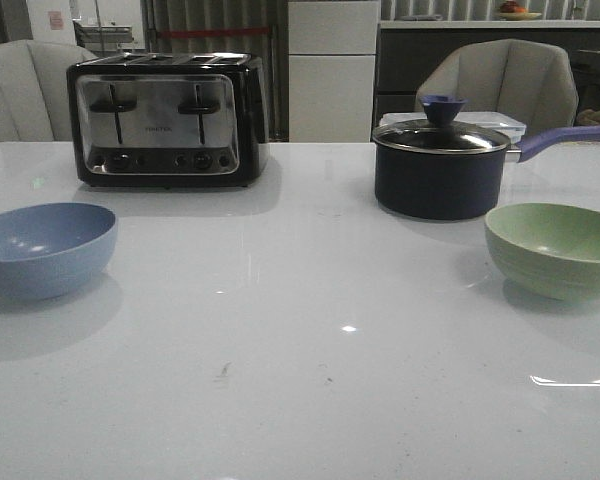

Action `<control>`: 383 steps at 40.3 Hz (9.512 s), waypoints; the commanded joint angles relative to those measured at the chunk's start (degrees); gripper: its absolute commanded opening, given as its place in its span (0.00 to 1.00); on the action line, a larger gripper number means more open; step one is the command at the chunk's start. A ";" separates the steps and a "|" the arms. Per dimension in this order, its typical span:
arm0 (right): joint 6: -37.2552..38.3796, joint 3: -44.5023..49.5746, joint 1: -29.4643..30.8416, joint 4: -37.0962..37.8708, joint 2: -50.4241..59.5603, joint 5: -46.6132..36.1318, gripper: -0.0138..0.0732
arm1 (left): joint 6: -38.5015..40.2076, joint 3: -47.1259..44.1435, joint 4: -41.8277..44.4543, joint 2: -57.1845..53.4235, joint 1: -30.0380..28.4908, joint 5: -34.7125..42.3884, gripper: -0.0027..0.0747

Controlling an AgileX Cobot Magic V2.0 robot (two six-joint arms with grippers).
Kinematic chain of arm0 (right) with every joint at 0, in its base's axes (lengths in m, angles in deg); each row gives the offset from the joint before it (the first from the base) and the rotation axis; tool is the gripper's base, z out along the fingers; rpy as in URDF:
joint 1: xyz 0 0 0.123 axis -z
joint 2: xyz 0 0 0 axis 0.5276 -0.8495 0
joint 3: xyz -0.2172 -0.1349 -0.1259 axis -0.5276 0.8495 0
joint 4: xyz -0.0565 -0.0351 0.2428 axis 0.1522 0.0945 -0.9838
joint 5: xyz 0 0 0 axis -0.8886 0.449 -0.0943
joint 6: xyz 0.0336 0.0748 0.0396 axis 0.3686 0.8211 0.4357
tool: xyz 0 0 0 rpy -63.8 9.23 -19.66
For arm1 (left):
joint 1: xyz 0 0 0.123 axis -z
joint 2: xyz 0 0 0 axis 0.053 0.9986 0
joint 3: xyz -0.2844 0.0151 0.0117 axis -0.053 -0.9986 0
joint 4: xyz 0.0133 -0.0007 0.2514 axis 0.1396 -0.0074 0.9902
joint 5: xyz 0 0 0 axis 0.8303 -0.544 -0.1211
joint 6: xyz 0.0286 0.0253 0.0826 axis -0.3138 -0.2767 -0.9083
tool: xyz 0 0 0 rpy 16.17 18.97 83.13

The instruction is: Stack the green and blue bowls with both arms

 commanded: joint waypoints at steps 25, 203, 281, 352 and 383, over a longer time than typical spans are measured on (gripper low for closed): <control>-0.08 -0.19 0.01 0.65 1.11 -4.94 0.22 | 0.52 -0.26 -0.13 -1.15 0.37 5.12 0.15; -13.51 -75.15 -25.79 -15.13 -104.87 40.80 0.50 | 0.18 39.71 2.43 40.26 0.45 -33.46 0.74; -16.73 -36.56 -25.80 -12.83 -36.84 37.43 0.77 | 0.78 61.70 2.19 80.27 0.32 -37.69 0.74; -16.73 -36.56 -25.80 -12.83 -36.84 37.43 0.77 | -4.83 76.88 -6.88 87.20 10.90 -44.22 0.15; -16.73 -36.56 -25.80 -12.83 -36.84 37.43 0.77 | -4.83 76.88 -15.42 99.64 30.70 -35.85 0.16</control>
